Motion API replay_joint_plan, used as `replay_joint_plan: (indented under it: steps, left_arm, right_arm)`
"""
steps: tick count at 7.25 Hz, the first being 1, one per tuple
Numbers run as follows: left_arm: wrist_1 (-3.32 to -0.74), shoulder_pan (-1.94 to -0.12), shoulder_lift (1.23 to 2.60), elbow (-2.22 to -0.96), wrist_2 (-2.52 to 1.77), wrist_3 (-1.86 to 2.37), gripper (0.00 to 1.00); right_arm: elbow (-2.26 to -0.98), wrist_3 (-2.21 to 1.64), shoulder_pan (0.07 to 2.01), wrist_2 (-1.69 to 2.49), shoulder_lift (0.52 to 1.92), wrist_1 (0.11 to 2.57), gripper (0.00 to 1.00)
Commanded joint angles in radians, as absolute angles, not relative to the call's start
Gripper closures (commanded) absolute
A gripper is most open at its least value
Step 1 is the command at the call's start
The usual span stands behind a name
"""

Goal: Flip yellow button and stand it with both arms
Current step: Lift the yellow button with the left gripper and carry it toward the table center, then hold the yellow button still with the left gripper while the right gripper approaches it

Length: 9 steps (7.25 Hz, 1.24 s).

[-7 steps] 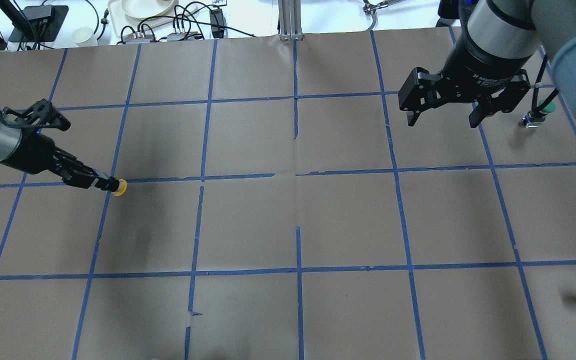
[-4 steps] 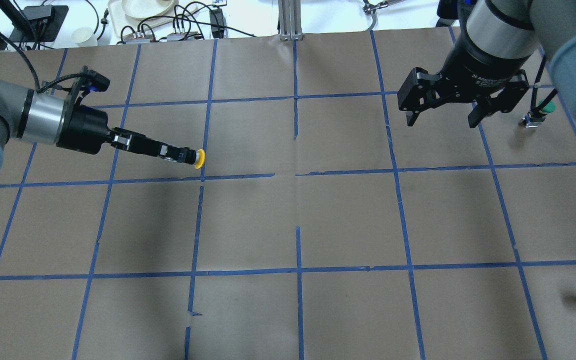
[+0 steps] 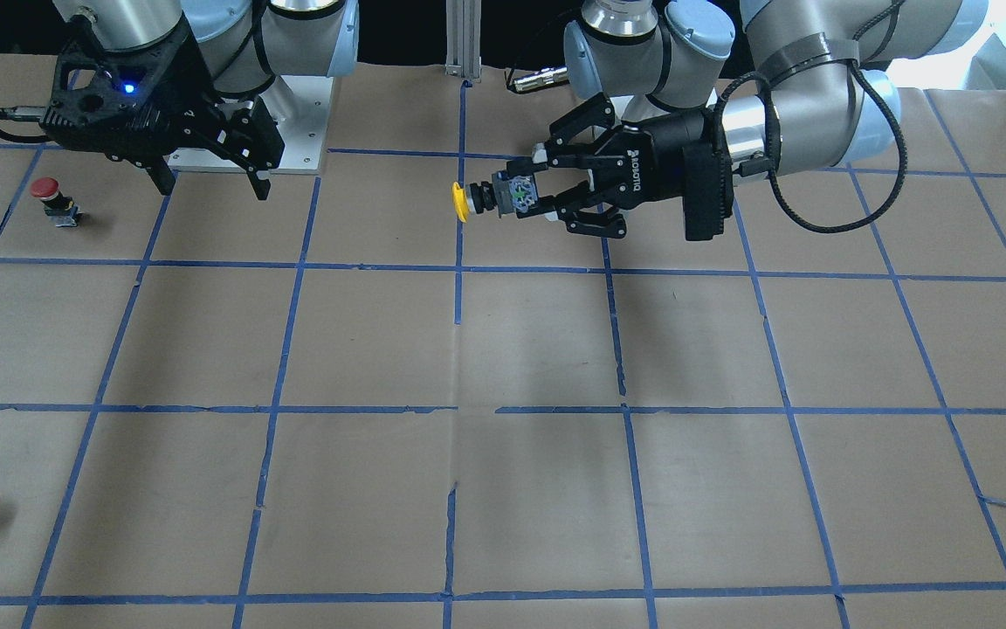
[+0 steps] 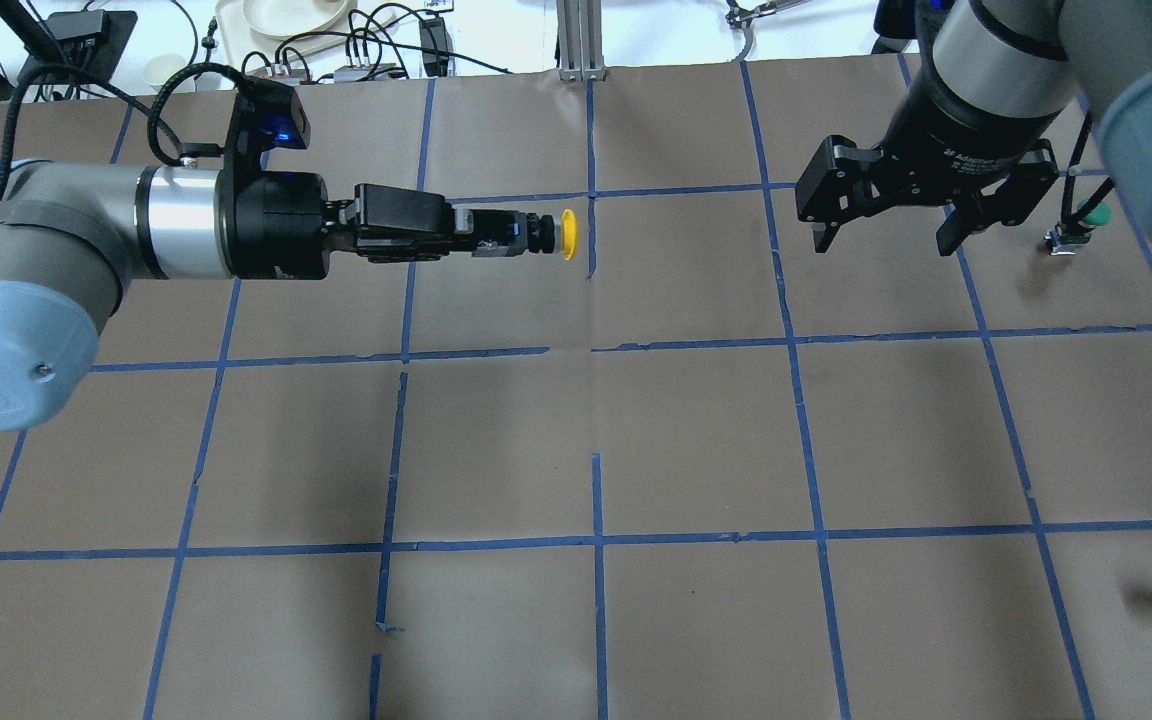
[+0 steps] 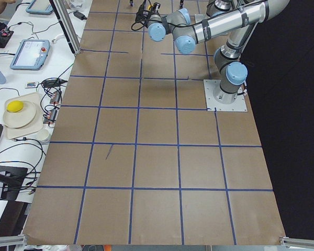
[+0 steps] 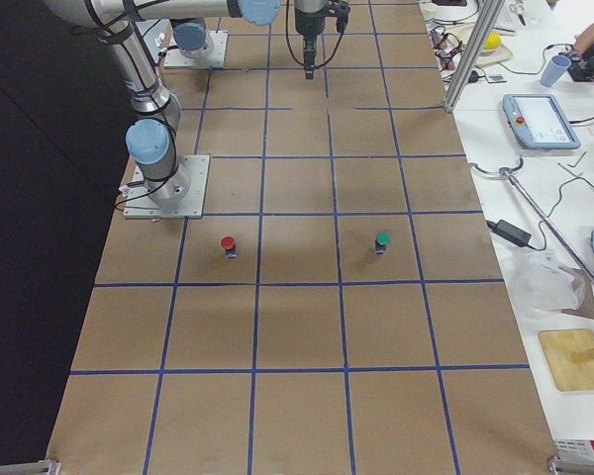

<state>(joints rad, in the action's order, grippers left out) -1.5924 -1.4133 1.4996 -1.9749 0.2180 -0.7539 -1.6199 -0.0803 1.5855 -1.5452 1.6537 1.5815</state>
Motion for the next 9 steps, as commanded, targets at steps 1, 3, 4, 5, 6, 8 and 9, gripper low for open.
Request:
replay_joint_plan:
  steps: [1, 3, 4, 5, 6, 8, 9]
  left_arm:
    - [-1.594, -1.476, 1.483, -1.993, 0.061, -0.672, 0.98]
    - [-1.592, -1.482, 1.480, -2.003, 0.057, -0.570, 0.98]
    - [-1.582, -1.482, 1.477, -1.990, 0.052, -0.469, 0.98]
    - [-1.580, -1.483, 1.476, -1.996, 0.054, -0.430, 0.99]
    - [-1.582, -1.485, 1.476, -1.996, 0.052, -0.426, 0.99]
    - [-1.580, -1.486, 1.482, -1.990, 0.055, -0.391, 0.99]
    - [-1.580, -1.488, 1.479, -1.990, 0.055, -0.388, 0.99]
  right_arm:
    - [-1.620, -0.078, 1.585, -1.552, 1.654, 1.580, 0.00]
    - [-1.621, -0.072, 1.580, -1.552, 1.654, 1.574, 0.00]
    - [-1.620, -0.069, 1.560, -1.527, 1.651, 1.568, 0.00]
    - [-1.618, -0.077, 1.527, -1.423, 1.655, 1.563, 0.00]
    - [-1.602, -0.077, 1.458, -1.328, 1.660, 1.495, 0.00]
    - [-1.592, -0.074, 1.279, -0.923, 1.670, 1.279, 0.00]
    - [-1.598, -0.074, 1.232, -0.728, 1.671, 1.158, 0.00]
